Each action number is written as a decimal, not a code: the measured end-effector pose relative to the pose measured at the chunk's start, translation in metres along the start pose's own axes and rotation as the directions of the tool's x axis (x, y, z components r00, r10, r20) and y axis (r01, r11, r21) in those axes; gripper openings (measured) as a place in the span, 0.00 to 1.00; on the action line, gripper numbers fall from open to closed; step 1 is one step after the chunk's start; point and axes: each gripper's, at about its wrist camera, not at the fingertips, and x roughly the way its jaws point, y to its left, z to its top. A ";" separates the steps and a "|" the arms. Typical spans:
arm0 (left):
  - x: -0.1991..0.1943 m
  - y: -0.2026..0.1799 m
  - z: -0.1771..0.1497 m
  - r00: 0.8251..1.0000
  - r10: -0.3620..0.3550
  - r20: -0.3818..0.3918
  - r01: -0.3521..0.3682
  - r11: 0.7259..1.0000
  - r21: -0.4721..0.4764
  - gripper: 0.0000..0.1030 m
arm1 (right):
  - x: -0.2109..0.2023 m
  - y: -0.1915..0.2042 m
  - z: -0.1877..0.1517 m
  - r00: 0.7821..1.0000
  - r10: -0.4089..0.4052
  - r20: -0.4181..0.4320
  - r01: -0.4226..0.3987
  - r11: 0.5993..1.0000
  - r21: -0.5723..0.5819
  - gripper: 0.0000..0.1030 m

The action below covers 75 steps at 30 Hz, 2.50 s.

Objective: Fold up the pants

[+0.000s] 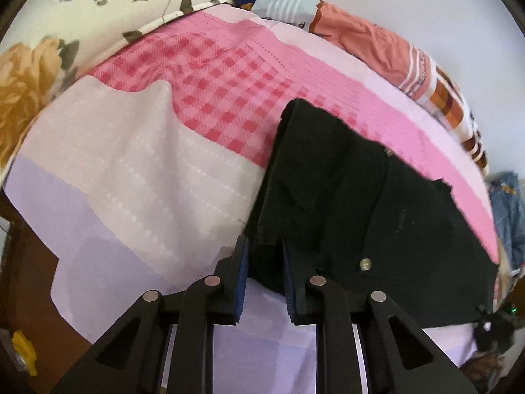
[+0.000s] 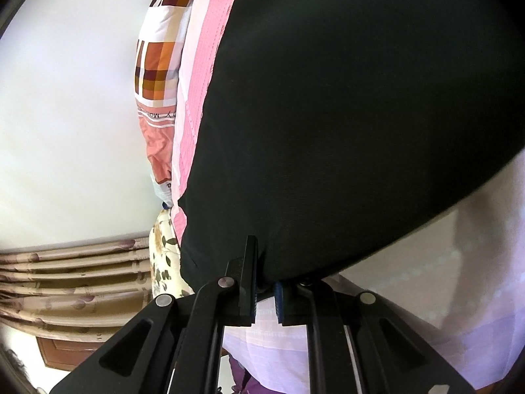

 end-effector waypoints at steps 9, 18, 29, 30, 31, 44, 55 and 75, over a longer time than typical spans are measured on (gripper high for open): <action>-0.012 0.000 0.002 1.000 0.015 0.020 -0.015 1.000 -0.017 0.34 | -0.002 0.045 -0.035 0.971 -0.026 -0.238 -0.013 0.987 -0.157 0.24; -0.046 -0.044 0.006 0.978 0.061 0.198 -0.077 0.994 0.072 0.77 | 0.091 0.228 -0.032 0.973 -0.205 -0.110 0.016 0.529 -0.848 0.59; 0.013 -0.046 -0.003 0.988 0.145 0.052 -0.150 0.982 0.111 0.77 | 0.251 0.255 0.005 0.905 -0.416 -0.086 0.017 0.239 -0.971 0.37; 0.015 -0.039 -0.002 0.991 0.127 0.037 -0.130 0.988 0.081 0.77 | 0.261 0.252 0.009 0.892 -0.438 -0.111 -0.001 0.244 -0.970 0.37; 0.018 -0.033 -0.002 0.994 0.110 0.030 -0.111 0.992 0.056 0.77 | 0.268 0.248 0.009 0.880 -0.459 -0.117 -0.005 0.237 -0.971 0.37; 0.018 -0.038 -0.005 0.988 0.147 0.049 -0.151 0.985 0.088 0.83 | 0.296 0.243 0.011 0.890 -0.444 -0.102 0.002 0.228 -0.974 0.08; 0.025 -0.026 -0.008 0.988 0.148 0.044 -0.150 0.988 0.026 0.97 | 0.301 0.235 0.027 0.924 -0.367 -0.107 0.003 0.285 -0.958 0.08; -0.016 -0.088 0.002 0.914 0.288 0.286 -0.363 0.895 0.260 0.98 | -0.064 0.041 0.056 0.927 -0.044 0.373 0.189 0.913 -0.361 0.33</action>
